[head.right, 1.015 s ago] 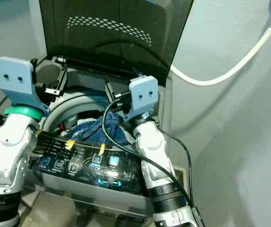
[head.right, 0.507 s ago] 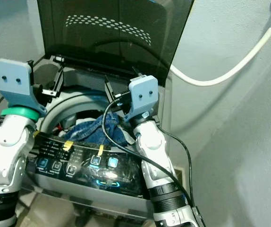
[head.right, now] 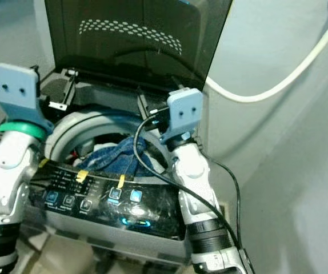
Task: Clothes washing
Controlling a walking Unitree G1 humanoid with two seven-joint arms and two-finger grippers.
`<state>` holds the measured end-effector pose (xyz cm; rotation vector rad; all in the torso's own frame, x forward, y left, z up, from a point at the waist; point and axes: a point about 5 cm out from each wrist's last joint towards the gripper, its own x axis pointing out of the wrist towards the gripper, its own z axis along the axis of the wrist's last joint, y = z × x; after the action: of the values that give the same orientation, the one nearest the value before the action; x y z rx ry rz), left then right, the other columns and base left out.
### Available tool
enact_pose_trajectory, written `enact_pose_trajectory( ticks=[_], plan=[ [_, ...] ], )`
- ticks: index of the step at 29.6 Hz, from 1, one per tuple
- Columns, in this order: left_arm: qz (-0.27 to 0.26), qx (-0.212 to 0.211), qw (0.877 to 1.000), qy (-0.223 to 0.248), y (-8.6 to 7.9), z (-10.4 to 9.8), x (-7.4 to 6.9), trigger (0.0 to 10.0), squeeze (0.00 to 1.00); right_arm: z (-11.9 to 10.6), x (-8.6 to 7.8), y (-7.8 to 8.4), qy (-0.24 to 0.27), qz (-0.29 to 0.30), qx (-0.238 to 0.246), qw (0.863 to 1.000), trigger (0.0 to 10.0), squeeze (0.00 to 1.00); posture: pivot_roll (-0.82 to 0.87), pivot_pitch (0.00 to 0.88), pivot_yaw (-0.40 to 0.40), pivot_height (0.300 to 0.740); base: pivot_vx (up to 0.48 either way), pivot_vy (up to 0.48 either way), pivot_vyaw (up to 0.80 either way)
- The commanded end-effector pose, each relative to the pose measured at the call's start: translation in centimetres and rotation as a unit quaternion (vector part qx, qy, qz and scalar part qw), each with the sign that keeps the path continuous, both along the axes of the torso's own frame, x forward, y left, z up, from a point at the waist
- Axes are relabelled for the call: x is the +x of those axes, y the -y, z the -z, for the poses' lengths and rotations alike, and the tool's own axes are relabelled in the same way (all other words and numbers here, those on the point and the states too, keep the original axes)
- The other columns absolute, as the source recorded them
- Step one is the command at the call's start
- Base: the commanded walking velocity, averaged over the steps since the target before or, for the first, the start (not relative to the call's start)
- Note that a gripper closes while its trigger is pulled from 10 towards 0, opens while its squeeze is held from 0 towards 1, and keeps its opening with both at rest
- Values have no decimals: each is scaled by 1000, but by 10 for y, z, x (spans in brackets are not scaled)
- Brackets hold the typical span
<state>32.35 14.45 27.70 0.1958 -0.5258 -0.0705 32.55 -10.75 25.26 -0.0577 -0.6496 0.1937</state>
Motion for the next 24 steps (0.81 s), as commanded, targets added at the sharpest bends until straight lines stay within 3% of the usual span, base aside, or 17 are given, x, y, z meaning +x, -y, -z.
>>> enact_pose_trajectory(
  ticks=[1, 8, 13, 21, 24],
  plan=[
    [34, 4, 999, -8, 13, 4, 2, 10000, 0, 2, -6, 9, -1, 34, 12, 999, 10000, 0, 62, 12, 83, 740, 0, 0, 0],
    [32, -5, 999, -11, 9, 4, 3, 10000, 0, 6, -10, 3, -10, 33, 9, 999, 10000, 0, 54, 9, 58, 740, 0, 0, 0],
    [9, 10, 1000, -13, -1, 9, -1, 10000, 0, 11, -6, 9, -15, 33, 3, 999, 10000, 0, 101, 13, 50, 740, 0, 0, 0],
    [49, 50, 997, -35, 14, 30, -9, 10000, 0, 27, -12, 19, -36, 56, -14, 998, 10000, 0, 99, 0, 73, 740, 0, 0, 0],
    [50, 32, 998, -36, 14, 28, -7, 10000, 0, 32, -12, 21, -45, 64, -5, 997, 10000, 0, 90, 0, 72, 740, 0, 0, 0]
  ],
)
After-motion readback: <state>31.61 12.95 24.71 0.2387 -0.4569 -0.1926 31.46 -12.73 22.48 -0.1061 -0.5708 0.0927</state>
